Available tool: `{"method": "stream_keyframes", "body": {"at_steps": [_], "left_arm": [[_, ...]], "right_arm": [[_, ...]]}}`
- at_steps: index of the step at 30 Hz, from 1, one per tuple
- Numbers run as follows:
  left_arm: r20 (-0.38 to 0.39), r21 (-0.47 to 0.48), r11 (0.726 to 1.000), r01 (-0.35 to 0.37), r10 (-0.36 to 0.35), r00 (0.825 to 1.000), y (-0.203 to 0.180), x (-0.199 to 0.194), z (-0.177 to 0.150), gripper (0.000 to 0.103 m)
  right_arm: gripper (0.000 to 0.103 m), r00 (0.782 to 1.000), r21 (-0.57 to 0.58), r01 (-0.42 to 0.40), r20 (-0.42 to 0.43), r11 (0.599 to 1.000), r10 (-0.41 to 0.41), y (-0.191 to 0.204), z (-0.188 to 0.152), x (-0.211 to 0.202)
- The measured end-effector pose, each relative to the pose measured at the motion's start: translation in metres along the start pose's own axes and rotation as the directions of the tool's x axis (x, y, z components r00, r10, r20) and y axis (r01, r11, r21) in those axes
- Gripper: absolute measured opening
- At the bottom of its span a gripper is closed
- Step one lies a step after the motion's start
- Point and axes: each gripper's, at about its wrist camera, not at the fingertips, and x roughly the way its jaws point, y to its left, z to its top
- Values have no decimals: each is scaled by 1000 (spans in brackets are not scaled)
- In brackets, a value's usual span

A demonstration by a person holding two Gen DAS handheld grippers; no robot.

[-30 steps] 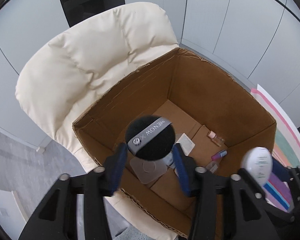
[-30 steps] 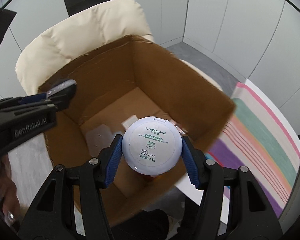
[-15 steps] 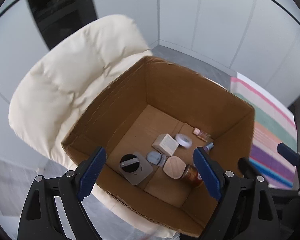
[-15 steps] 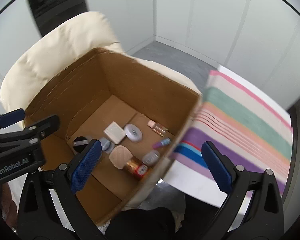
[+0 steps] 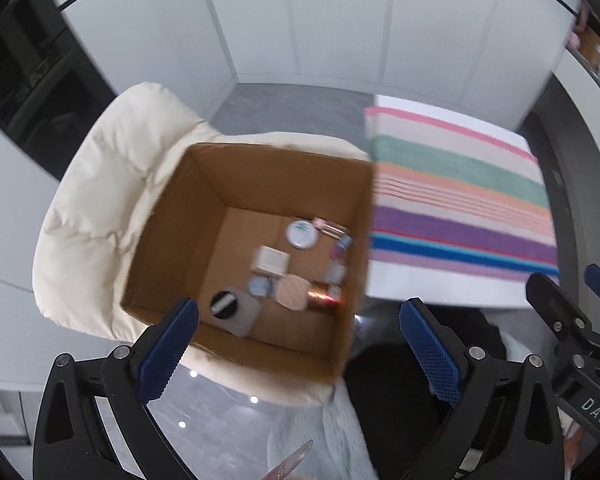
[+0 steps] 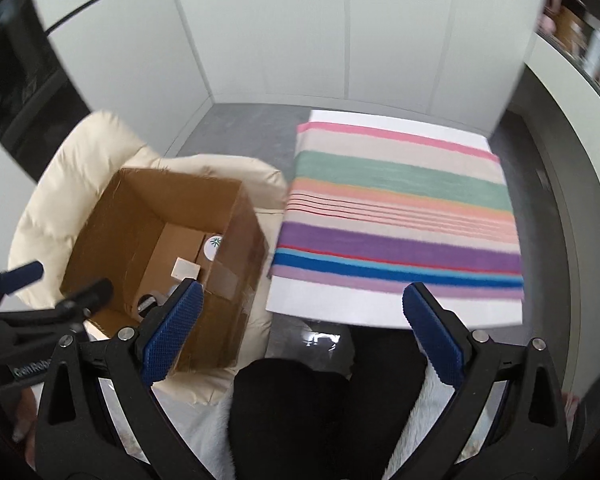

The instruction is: Organize objects

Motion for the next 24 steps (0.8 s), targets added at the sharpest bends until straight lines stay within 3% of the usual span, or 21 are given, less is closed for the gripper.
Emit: {"method": "stream_keyframes", "body": {"at_steps": [5, 8, 13, 24], "left_arm": [[22, 94, 995, -33, 31, 999, -32, -24, -7, 101], [40, 127, 991, -52, 47, 998, -44, -32, -7, 101], [49, 129, 991, -36, 29, 998, -46, -41, -7, 101], [51, 90, 996, -28, 24, 998, -38, -50, -7, 101]], "right_arm": [[102, 999, 89, 19, -41, 996, -16, -25, -8, -25], [102, 999, 126, 31, -25, 992, -29, -35, -12, -36], [102, 996, 100, 94, -1, 991, -94, -36, -13, -48], [102, 998, 97, 59, -7, 994, -58, -33, -18, -50]]}}
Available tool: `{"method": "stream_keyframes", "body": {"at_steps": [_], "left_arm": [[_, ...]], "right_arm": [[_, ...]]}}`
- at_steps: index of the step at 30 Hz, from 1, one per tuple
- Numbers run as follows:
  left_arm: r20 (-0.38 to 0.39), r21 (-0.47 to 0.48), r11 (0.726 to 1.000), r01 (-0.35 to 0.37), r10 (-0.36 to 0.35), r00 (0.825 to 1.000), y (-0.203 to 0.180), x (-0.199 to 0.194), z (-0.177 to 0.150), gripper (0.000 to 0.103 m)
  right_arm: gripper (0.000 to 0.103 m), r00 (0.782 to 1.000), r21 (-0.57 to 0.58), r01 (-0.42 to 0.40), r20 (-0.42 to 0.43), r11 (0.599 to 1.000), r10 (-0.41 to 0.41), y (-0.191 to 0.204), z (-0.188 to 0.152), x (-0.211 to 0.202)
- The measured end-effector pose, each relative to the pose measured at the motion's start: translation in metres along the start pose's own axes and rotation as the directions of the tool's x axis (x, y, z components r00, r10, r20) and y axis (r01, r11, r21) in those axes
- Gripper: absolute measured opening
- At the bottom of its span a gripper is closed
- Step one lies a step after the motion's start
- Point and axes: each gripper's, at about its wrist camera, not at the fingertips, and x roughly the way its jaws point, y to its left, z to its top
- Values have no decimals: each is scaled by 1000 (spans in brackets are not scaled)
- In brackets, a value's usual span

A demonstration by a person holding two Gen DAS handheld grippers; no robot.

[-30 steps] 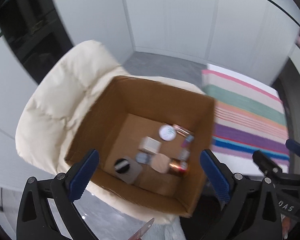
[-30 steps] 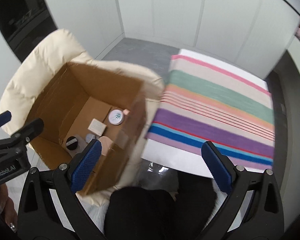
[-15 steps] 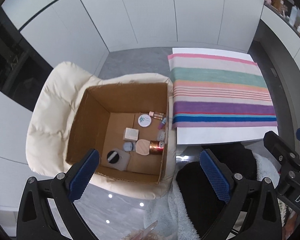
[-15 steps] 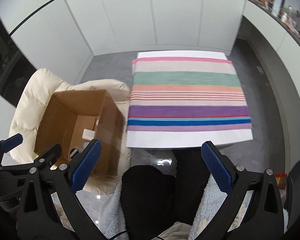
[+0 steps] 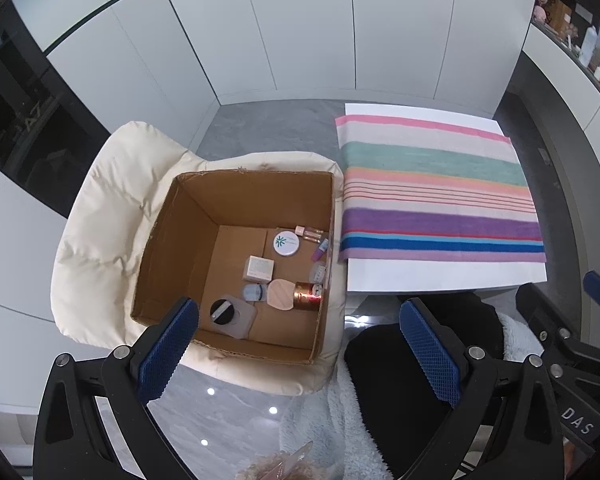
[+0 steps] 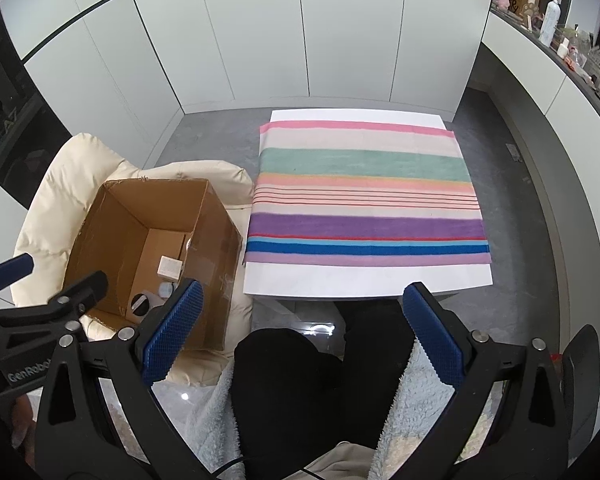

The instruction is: Organize objects

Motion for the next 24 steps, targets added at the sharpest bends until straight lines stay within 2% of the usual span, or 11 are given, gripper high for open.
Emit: {"method": "stream_keyframes", "body": {"at_steps": [12, 24], "left_arm": [[28, -9, 1000, -4, 4, 1000, 0, -20, -5, 101], [18, -19, 1000, 6, -6, 1000, 1, -18, -3, 101]], "right_arm": [[102, 999, 26, -32, 15, 999, 31, -2, -2, -10], [102, 999, 16, -25, 33, 1000, 24, -2, -1, -13]]}}
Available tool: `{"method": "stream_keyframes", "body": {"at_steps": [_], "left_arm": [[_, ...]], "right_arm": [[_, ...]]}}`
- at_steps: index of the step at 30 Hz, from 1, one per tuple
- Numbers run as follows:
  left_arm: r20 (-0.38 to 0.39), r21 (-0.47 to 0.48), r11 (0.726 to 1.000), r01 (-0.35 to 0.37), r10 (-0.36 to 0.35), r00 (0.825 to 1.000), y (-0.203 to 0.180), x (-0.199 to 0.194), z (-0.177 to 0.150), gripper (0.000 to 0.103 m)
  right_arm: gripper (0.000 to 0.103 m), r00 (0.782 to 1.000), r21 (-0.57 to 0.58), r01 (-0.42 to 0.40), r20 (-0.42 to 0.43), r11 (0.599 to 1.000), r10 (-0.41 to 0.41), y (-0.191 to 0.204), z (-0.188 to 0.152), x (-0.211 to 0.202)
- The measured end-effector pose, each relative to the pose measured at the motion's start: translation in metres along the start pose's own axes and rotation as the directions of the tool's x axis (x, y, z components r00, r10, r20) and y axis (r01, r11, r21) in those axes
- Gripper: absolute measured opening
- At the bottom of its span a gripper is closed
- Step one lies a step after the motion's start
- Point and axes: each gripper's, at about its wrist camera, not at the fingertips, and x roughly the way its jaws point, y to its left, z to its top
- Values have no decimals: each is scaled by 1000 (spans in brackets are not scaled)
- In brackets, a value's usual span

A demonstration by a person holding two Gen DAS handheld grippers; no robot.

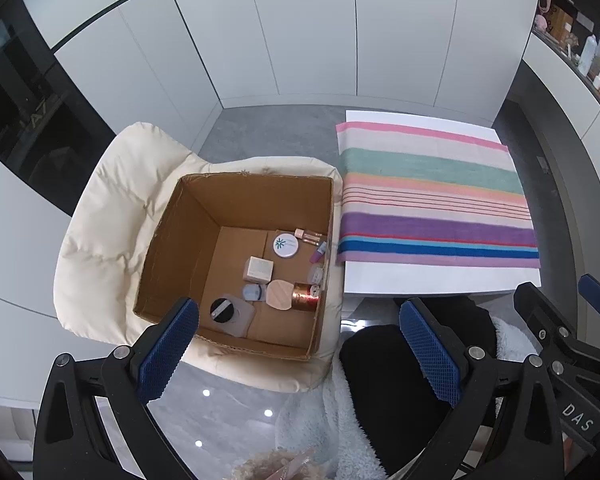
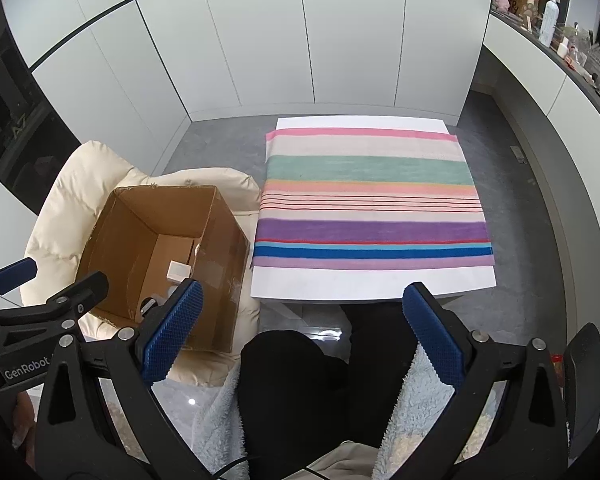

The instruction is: Organize objects

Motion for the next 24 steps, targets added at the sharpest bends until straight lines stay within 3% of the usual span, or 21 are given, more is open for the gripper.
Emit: {"method": "stream_keyframes", "body": {"at_steps": [24], "left_arm": [[-1, -6, 1000, 3, -3, 1000, 2, 1, -1, 101]], "right_arm": [[102, 1000, -6, -7, -9, 1000, 7, -1, 0, 3]]}}
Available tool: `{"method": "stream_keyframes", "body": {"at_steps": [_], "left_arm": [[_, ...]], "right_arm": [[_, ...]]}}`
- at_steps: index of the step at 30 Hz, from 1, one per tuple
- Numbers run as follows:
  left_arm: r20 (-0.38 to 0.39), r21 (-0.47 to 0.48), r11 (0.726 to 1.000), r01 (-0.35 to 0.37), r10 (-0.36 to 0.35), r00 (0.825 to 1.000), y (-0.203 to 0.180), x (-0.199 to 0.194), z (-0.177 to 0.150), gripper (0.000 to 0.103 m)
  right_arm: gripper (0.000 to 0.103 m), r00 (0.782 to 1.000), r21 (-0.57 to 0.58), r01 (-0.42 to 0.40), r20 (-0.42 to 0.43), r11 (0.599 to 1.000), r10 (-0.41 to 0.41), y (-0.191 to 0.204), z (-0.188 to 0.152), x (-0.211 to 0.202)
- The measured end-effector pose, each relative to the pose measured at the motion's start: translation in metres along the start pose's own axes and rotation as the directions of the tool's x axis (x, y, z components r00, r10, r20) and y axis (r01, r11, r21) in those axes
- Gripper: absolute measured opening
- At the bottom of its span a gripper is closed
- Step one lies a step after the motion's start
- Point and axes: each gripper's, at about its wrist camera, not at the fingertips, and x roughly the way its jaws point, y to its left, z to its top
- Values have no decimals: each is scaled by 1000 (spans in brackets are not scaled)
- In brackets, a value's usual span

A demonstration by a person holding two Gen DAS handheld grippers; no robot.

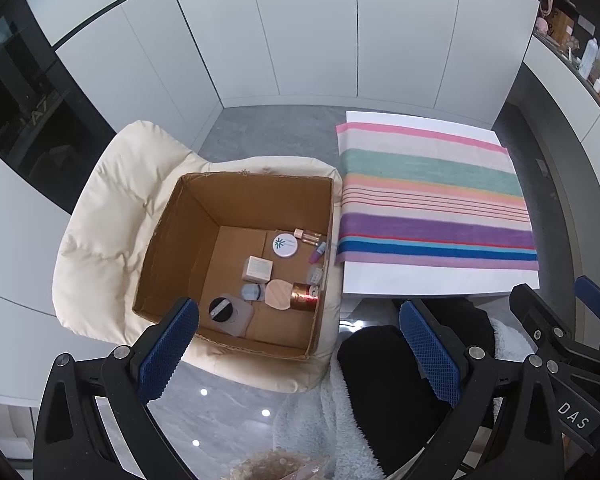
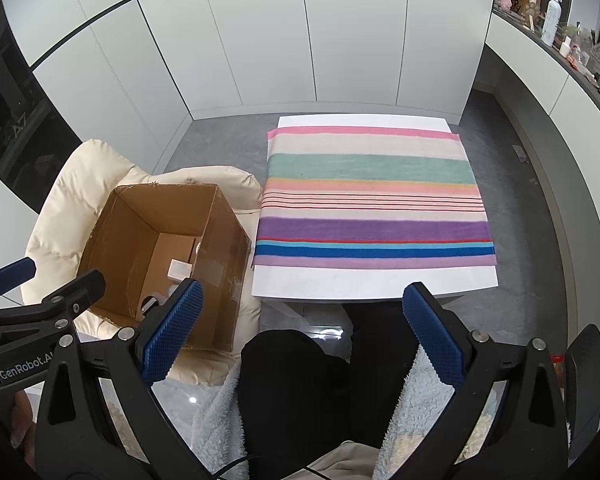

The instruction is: Organize objects

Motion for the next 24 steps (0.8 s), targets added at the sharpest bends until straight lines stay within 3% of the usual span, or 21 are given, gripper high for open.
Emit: {"method": "stream_keyframes", "body": {"at_steps": [24], "left_arm": [[-17, -1, 1000, 2, -2, 1000, -4, 5, 0, 101]], "right_arm": [[102, 1000, -3, 3, -23, 1000, -3, -3, -3, 7]]}}
